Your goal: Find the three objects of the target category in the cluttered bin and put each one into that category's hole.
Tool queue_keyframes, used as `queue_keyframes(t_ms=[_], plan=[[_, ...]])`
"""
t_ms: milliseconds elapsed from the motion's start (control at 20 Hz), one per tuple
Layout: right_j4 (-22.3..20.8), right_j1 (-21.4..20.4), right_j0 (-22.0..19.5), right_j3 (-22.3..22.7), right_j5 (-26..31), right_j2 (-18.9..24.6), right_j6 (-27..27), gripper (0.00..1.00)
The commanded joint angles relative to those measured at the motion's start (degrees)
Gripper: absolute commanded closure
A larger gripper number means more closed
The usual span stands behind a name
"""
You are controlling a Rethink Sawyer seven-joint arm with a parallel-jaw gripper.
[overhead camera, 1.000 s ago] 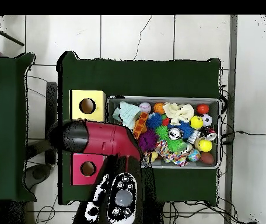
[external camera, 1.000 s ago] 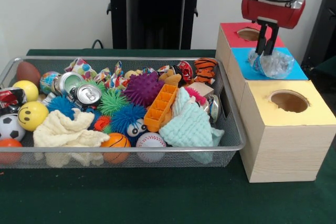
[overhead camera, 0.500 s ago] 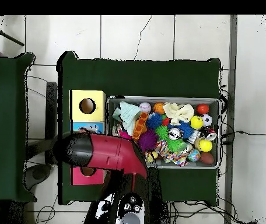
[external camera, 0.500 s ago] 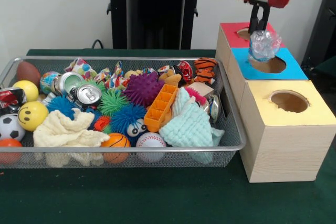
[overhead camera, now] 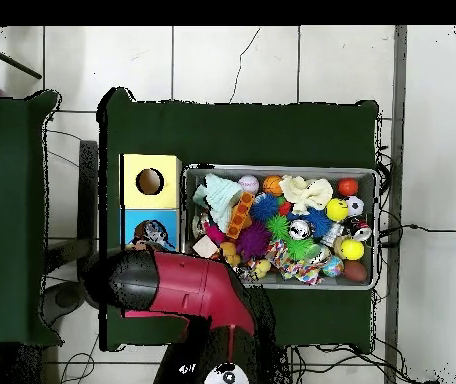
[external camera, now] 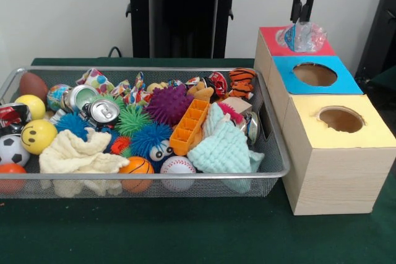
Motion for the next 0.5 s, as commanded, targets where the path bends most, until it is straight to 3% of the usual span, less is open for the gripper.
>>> queue_keyframes(t_ms=[50,250,500], plan=[[2.03,0.64,-0.12,3.76,-0.63,2.97,9.08,1.0],[2.34,3.47,0.24,-0.44,0.13,3.04,10.52,1.0],[3.27,6.09,-0.58,-2.59,-1.76,4.1,10.13,1.0]])
